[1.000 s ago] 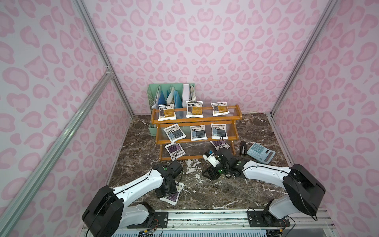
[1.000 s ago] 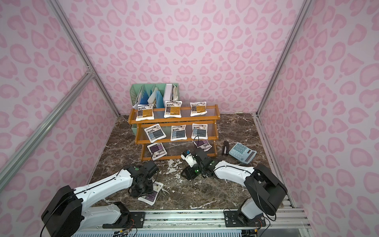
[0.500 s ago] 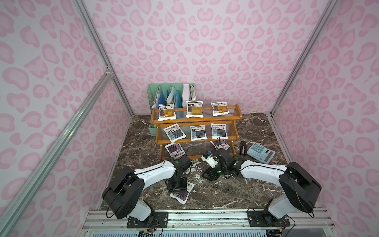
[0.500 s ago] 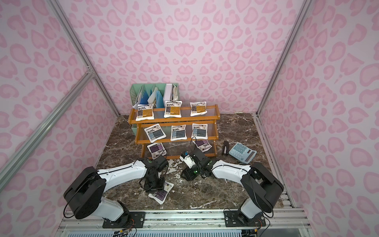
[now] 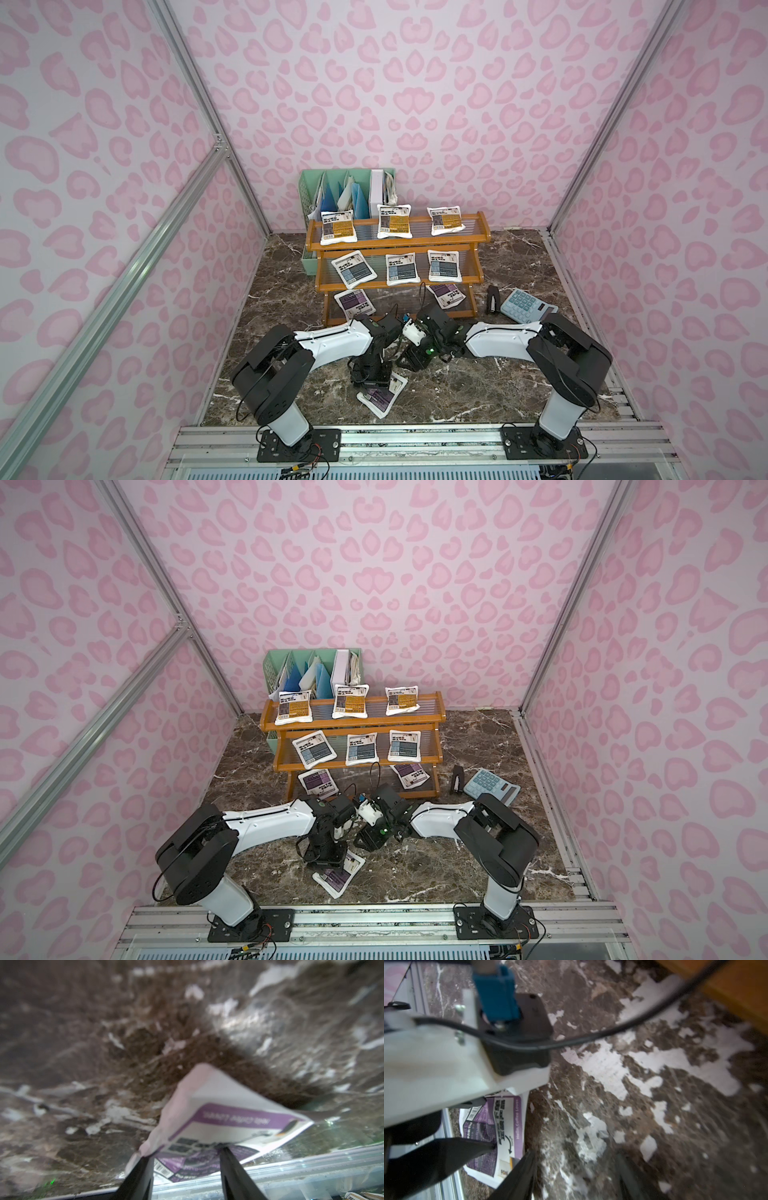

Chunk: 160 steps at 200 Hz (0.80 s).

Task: Place the bagged coffee beans on the shelf by color
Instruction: Move the bagged coffee beans to the center of the board, then pick up the bagged coffee beans at the center of the board.

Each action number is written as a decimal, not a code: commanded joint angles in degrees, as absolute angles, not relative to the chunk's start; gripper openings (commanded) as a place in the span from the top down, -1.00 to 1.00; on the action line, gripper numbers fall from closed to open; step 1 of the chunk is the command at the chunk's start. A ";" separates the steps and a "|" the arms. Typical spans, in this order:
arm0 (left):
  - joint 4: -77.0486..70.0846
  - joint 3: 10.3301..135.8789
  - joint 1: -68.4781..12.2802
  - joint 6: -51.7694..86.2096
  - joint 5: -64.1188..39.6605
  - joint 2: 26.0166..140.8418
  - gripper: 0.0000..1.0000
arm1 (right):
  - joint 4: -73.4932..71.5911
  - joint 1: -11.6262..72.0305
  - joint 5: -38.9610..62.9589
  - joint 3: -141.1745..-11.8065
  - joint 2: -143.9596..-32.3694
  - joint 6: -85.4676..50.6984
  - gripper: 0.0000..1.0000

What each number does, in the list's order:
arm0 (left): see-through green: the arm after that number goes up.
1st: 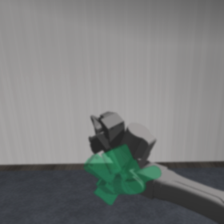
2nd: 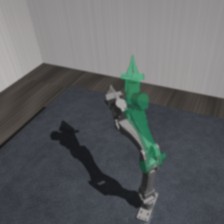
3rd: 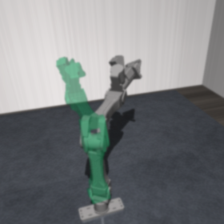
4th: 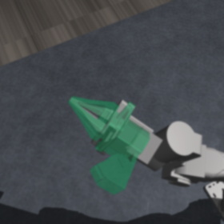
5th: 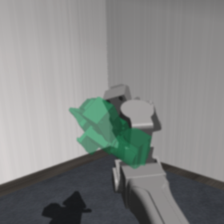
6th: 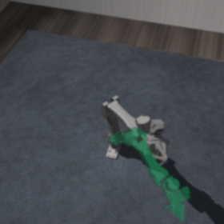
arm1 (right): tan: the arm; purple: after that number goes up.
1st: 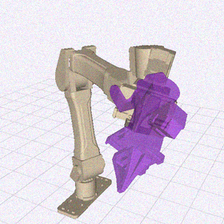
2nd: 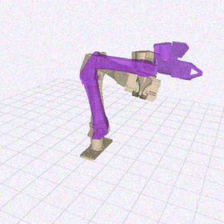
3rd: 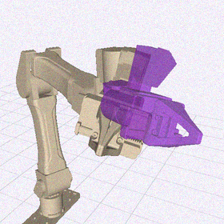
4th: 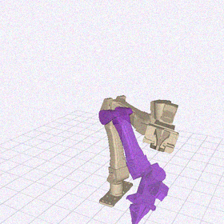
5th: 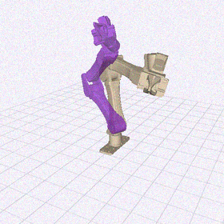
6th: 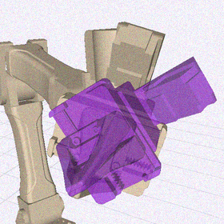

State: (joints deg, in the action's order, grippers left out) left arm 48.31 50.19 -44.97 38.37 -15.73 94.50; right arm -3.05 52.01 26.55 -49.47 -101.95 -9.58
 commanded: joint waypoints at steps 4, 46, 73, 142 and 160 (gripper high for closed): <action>35.26 49.67 -45.28 35.77 -14.72 94.73 -0.07 | -2.08 53.41 31.52 -48.82 -103.27 -6.95 -0.23; 34.48 49.47 -45.26 35.38 -13.61 93.48 -0.06 | 1.04 54.50 35.17 -51.42 -106.95 -3.66 -0.08; 33.89 49.74 -45.23 34.99 -11.48 91.96 -0.05 | 1.19 54.49 37.06 -51.38 -107.57 -2.73 0.08; 32.66 50.46 -44.90 35.55 -6.87 91.69 -0.06 | 2.42 54.58 39.18 -51.31 -109.25 -2.47 0.96; 33.58 50.05 -44.66 36.23 -4.48 89.88 -0.08 | -0.66 54.49 37.27 -48.93 -107.23 -4.60 1.00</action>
